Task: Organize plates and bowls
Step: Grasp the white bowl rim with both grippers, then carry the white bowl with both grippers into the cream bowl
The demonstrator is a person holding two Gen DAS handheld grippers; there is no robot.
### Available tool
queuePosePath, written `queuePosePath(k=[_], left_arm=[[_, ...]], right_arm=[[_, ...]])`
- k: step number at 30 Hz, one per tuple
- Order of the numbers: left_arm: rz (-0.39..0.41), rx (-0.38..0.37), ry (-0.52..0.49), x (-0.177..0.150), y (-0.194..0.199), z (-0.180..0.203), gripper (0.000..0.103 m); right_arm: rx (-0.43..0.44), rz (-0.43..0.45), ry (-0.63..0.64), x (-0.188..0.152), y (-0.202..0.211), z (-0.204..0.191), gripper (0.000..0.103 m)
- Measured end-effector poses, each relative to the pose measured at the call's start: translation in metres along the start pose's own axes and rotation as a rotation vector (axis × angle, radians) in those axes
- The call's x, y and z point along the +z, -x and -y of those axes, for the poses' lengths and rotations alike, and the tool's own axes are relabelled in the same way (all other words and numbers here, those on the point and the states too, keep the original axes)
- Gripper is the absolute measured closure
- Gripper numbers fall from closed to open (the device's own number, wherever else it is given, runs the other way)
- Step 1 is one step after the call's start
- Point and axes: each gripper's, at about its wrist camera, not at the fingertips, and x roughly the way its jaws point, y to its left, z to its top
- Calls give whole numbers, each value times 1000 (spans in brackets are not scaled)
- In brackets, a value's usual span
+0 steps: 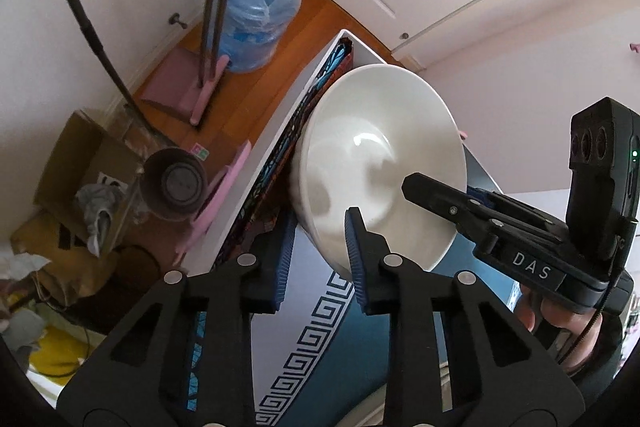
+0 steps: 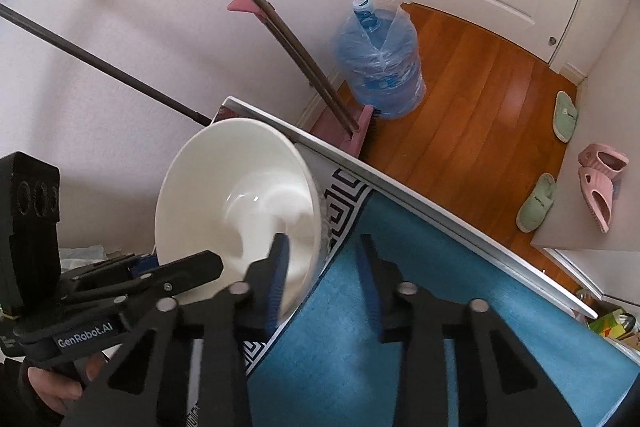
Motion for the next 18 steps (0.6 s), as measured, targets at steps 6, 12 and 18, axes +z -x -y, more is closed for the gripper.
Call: queuePosePath(k=[6, 12, 18], left_arm=[[24, 44, -43, -4, 6, 10, 80], [64, 79, -104, -11, 23, 25, 80], [105, 70, -171, -26, 53, 52, 80]], right_arm=[[-10, 18, 20, -2, 2, -6, 86], [3, 56, 4, -11, 13, -7, 86], [-17, 136, -13, -30, 57, -15, 86]])
